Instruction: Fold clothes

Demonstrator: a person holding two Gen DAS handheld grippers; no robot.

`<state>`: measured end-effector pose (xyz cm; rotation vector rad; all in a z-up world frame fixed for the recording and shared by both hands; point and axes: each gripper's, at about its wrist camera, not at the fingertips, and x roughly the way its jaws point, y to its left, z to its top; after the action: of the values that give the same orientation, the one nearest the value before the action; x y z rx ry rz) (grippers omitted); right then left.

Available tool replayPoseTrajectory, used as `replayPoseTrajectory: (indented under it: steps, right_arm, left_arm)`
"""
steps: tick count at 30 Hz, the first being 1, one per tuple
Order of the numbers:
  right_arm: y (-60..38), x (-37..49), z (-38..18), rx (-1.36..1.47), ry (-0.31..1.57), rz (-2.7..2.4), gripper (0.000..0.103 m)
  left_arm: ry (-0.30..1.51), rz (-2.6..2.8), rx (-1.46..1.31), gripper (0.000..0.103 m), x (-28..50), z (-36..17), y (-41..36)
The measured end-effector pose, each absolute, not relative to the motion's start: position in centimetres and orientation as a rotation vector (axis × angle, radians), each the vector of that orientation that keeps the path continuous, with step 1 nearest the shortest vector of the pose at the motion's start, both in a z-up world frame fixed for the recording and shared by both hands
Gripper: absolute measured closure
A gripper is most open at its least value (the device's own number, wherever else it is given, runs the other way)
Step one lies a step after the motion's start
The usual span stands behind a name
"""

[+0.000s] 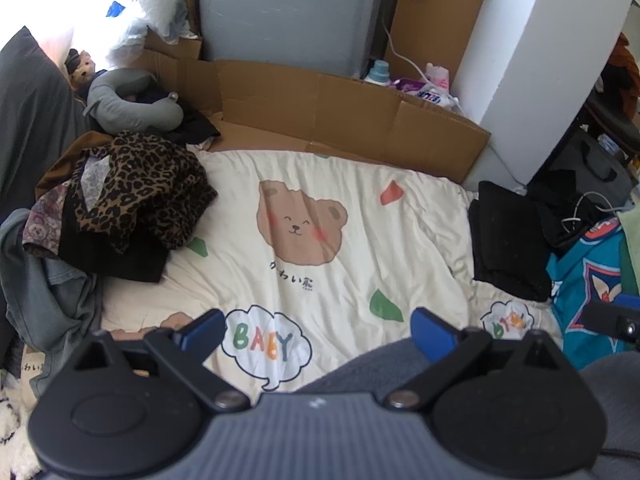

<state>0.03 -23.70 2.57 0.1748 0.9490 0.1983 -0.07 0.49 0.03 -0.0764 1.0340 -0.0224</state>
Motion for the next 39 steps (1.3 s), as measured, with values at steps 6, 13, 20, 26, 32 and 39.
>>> replayPoseTrajectory:
  steps: [6,13,20,26,32,39]
  right_arm:
    - [-23.68,0.01,2.55,0.175,0.950,0.201,0.004]
    - [-23.77,-0.02,2.64,0.185,0.948,0.198,0.004]
    - [-23.76,-0.05,2.66,0.183,0.942,0.188,0.004]
    - [-23.73,-0.14,2.59,0.179,0.942,0.182,0.004]
    - [-23.79,-0.30,2.65,0.172,0.928,0.188,0.004]
    - [-23.29,-0.19,2.68,0.150,0.936,0.185,0.004]
  left_arm:
    - [1.025,-0.018,-0.052,0.003,-0.22,0.09,0.24]
    - [1.028,-0.021,-0.059,0.003,-0.27,0.11,0.36]
    - [1.027,-0.017,-0.061,0.003,-0.23,0.16,0.14]
    - [1.025,-0.018,-0.060,0.003,-0.24,0.13,0.23]
    - [1.030,-0.021,-0.065,0.003,-0.18,0.12,0.40]
    - [1.031,0.008,-0.091,0.003,-0.30,0.13,0.60]
